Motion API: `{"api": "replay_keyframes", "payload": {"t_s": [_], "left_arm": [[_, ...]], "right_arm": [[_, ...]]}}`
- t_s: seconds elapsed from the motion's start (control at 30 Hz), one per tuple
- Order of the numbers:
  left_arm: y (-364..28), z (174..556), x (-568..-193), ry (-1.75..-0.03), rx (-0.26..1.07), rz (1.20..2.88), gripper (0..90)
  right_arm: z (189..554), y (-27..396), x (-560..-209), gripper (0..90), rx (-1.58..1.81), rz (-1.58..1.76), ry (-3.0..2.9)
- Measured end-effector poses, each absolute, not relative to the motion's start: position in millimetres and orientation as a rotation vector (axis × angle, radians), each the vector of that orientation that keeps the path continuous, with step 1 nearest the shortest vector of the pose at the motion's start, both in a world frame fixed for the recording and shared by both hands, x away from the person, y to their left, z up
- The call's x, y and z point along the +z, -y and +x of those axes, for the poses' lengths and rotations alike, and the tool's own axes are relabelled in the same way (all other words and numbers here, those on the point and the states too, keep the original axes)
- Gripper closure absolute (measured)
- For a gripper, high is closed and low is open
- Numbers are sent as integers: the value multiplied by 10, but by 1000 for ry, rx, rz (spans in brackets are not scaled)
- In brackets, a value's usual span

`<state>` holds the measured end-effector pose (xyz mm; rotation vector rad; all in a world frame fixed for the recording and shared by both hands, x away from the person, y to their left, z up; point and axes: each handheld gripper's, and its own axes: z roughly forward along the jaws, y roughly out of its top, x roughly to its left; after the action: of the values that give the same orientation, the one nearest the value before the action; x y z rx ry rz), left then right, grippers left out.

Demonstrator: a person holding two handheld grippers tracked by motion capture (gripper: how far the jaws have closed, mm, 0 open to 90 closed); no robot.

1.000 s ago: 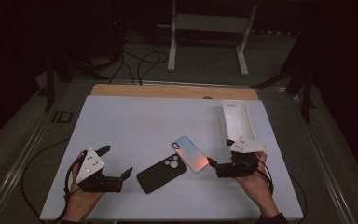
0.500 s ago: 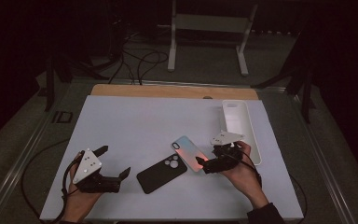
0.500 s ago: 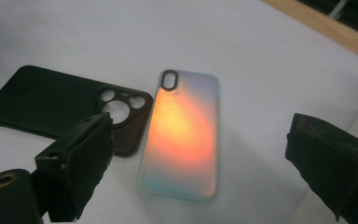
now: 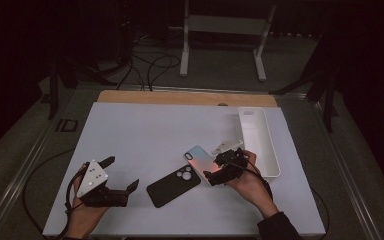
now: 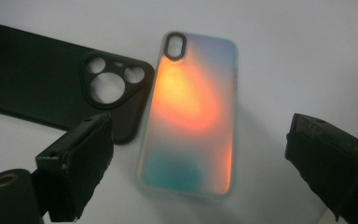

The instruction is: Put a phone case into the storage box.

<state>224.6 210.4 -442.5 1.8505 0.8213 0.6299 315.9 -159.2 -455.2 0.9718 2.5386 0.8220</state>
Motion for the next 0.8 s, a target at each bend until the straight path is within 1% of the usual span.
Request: {"api": "replay_keyframes", "payload": {"t_s": [0.43,0.47,0.67,0.7,0.8], "left_arm": [[-2115,2242,-4428,-822,630,1851,0],[-2114,2242,-4426,-822,631,1852,0],[-2115,2241,-4425,-822,631,1849,0],[-2114,2240,-4426,-821,631,1849,0],[-2115,2240,-4425,-821,631,1850,0]], "right_arm": [[3237,1466,-4718,96,687,1015,-2596],[3252,1455,-4746,111,671,1023,-2608],[3283,1439,-4807,114,625,1024,-2628],[3288,1429,-4830,131,611,1041,-2627],[3294,1414,-4867,138,590,1040,-2638]]}}
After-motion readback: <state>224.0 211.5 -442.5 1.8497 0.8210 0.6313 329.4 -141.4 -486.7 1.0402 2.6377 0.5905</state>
